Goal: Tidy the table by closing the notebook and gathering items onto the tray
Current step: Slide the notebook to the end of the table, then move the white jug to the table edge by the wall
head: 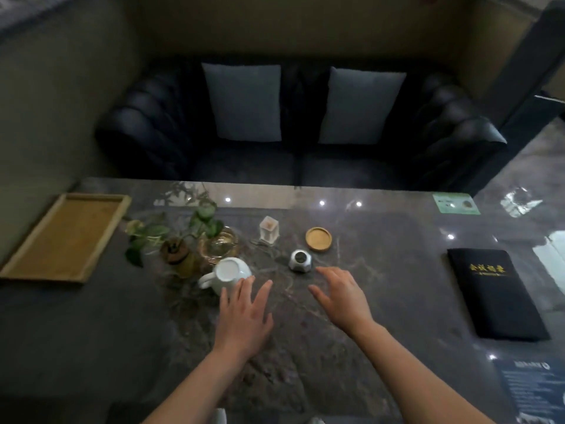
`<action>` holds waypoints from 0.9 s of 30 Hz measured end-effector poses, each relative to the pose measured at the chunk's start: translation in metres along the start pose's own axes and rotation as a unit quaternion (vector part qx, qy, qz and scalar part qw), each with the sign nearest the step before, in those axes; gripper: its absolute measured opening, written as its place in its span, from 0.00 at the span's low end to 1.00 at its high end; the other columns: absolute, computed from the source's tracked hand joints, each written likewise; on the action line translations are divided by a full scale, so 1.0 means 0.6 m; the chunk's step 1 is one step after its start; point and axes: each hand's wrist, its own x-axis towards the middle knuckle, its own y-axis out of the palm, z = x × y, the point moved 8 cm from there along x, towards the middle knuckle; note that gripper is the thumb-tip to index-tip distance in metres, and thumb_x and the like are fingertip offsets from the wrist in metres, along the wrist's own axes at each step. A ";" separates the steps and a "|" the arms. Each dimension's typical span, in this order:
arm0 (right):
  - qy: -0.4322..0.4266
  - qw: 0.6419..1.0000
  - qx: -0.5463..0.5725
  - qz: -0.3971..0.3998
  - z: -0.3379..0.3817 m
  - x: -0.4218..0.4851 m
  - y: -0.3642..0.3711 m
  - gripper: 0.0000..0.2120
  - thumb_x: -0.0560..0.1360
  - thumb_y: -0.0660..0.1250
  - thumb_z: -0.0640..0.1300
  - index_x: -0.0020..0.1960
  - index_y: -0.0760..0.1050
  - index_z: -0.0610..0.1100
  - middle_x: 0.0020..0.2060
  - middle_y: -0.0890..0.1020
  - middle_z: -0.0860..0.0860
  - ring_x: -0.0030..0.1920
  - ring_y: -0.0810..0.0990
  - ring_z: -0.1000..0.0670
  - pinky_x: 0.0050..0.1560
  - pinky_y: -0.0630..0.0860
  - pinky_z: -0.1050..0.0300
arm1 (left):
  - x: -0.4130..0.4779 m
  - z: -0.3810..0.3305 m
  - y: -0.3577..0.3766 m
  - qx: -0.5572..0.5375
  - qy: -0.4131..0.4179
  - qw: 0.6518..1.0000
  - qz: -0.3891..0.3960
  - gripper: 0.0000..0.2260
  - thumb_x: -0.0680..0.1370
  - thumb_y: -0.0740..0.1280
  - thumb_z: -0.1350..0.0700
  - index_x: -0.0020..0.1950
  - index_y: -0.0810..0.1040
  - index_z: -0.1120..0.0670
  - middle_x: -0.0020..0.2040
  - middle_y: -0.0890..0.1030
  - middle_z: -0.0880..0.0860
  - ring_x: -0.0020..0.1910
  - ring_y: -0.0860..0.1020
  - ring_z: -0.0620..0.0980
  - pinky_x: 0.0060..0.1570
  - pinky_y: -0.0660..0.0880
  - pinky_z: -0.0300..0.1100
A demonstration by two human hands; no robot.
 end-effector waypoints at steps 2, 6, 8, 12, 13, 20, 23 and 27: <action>-0.006 1.000 0.012 0.012 0.039 0.008 0.024 0.23 0.76 0.68 0.55 0.68 0.74 0.47 0.62 0.79 0.49 0.65 0.73 0.46 0.64 0.69 0.53 | -0.016 0.045 -0.006 -0.001 -0.031 1.000 0.001 0.30 0.70 0.71 0.47 0.72 0.72 0.49 0.69 0.74 0.62 0.66 0.73 0.63 0.65 0.69 0.64; -0.015 0.998 0.019 0.049 0.105 0.020 0.077 0.23 0.76 0.68 0.56 0.67 0.74 0.49 0.61 0.80 0.51 0.63 0.75 0.48 0.62 0.72 0.53 | -0.050 0.127 -0.002 -0.021 -0.066 0.998 0.001 0.30 0.69 0.73 0.47 0.70 0.74 0.50 0.66 0.76 0.61 0.63 0.76 0.62 0.61 0.72 0.63; -0.015 0.997 0.025 0.066 0.131 0.021 0.102 0.22 0.75 0.68 0.56 0.67 0.74 0.50 0.61 0.80 0.52 0.63 0.76 0.50 0.61 0.73 0.54 | -0.062 0.164 0.004 -0.027 -0.075 0.997 0.003 0.29 0.73 0.67 0.45 0.74 0.69 0.48 0.71 0.72 0.59 0.68 0.72 0.60 0.67 0.68 0.59; 0.000 0.996 0.030 0.088 0.179 0.023 0.146 0.23 0.74 0.69 0.56 0.67 0.73 0.51 0.61 0.79 0.53 0.61 0.77 0.51 0.59 0.76 0.53 | -0.064 0.227 0.020 -0.046 -0.079 0.996 0.014 0.28 0.77 0.59 0.42 0.77 0.60 0.47 0.74 0.66 0.55 0.71 0.66 0.56 0.70 0.64 0.51; 0.008 0.996 0.032 0.088 0.190 0.023 0.154 0.24 0.74 0.70 0.55 0.68 0.73 0.52 0.61 0.79 0.53 0.61 0.77 0.51 0.59 0.76 0.53 | -0.059 0.240 0.024 -0.056 -0.077 0.995 0.019 0.29 0.78 0.59 0.42 0.77 0.60 0.47 0.74 0.66 0.55 0.72 0.66 0.55 0.69 0.64 0.50; 0.001 0.998 -0.003 0.066 0.257 0.034 0.186 0.27 0.72 0.71 0.49 0.71 0.70 0.51 0.67 0.73 0.51 0.66 0.70 0.45 0.66 0.69 0.52 | -0.031 0.313 0.063 -0.052 -0.060 0.994 0.081 0.28 0.78 0.57 0.41 0.77 0.59 0.47 0.75 0.64 0.54 0.74 0.62 0.55 0.72 0.62 0.55; -0.086 0.993 -0.069 0.030 0.312 0.060 0.190 0.23 0.71 0.71 0.47 0.66 0.75 0.50 0.65 0.76 0.48 0.65 0.71 0.42 0.64 0.72 0.49 | -0.045 0.353 0.105 -0.014 -0.077 0.987 0.141 0.28 0.78 0.53 0.39 0.78 0.55 0.44 0.80 0.55 0.55 0.79 0.50 0.58 0.72 0.53 0.65; -0.155 0.971 -0.171 0.070 0.361 0.100 0.223 0.25 0.74 0.67 0.52 0.70 0.70 0.53 0.70 0.73 0.50 0.71 0.67 0.41 0.68 0.69 0.44 | -0.061 0.375 0.140 -0.008 -0.091 0.977 0.192 0.29 0.78 0.52 0.38 0.78 0.53 0.43 0.81 0.49 0.52 0.80 0.45 0.58 0.73 0.51 0.66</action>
